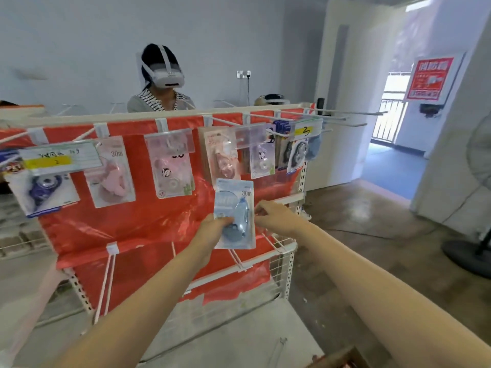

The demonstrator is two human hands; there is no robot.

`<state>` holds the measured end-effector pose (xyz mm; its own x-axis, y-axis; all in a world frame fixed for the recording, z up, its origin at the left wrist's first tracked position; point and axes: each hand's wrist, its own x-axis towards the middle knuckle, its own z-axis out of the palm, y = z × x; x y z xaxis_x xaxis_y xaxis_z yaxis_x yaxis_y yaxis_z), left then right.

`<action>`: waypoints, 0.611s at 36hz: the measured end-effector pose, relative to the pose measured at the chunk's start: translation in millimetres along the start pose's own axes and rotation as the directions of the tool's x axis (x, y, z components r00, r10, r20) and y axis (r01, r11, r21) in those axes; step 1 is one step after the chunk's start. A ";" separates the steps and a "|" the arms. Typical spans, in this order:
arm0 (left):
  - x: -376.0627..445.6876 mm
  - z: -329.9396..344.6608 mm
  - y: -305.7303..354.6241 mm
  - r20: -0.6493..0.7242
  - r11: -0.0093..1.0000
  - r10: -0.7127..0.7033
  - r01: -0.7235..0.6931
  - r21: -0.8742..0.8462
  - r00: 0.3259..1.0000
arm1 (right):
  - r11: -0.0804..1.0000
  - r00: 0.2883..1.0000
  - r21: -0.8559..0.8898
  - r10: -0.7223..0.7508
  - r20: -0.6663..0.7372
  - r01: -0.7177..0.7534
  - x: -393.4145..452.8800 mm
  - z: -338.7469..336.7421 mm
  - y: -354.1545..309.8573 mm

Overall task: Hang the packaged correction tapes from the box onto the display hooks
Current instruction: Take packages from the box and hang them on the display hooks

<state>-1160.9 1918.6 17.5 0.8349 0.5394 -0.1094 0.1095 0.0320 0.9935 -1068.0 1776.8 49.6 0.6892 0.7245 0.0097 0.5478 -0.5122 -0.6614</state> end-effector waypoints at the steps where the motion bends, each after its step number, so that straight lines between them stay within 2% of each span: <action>1: -1.1 4.4 -1.1 0.050 1.000 -0.007 0.008 -0.006 0.999 | 0.997 1.000 0.065 0.029 -0.011 -0.028 -4.5 0.4 4.4; 4: -8.4 22.1 -6.7 0.180 1.000 0.012 -0.014 0.010 0.984 | 0.967 0.995 0.244 0.083 -0.049 -0.069 -15.8 -0.4 16.6; 10: -12.5 59.9 -2.5 0.304 0.993 0.024 -0.059 0.104 0.952 | 0.932 0.986 0.349 0.138 -0.090 -0.098 -25.2 -15.0 38.1; 15: 2.5 86.9 7.2 0.358 0.963 0.085 -0.169 0.211 0.930 | 0.894 0.983 0.444 0.134 -0.123 -0.067 -30.2 -39.6 61.9; 17: 11.0 100.1 9.7 0.373 0.941 0.072 -0.188 0.283 0.925 | 0.894 0.975 0.442 0.158 -0.155 -0.075 -26.8 -51.5 77.3; 20: 22.4 123.8 15.0 0.405 0.890 0.090 -0.256 0.377 0.910 | 0.932 0.968 0.347 0.174 -0.183 -0.102 -20.3 -76.0 98.3; 22: 28.4 143.2 19.8 0.443 0.876 0.101 -0.291 0.385 0.891 | 0.934 0.965 0.340 0.184 -0.185 -0.113 -12.6 -93.9 116.7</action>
<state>-1057.8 1814.0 29.4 0.9938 0.1104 -0.0113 0.0604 -0.4532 0.8894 -968.3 1664.6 42.8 0.8540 0.5196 0.0266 0.2727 -0.4035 -0.8734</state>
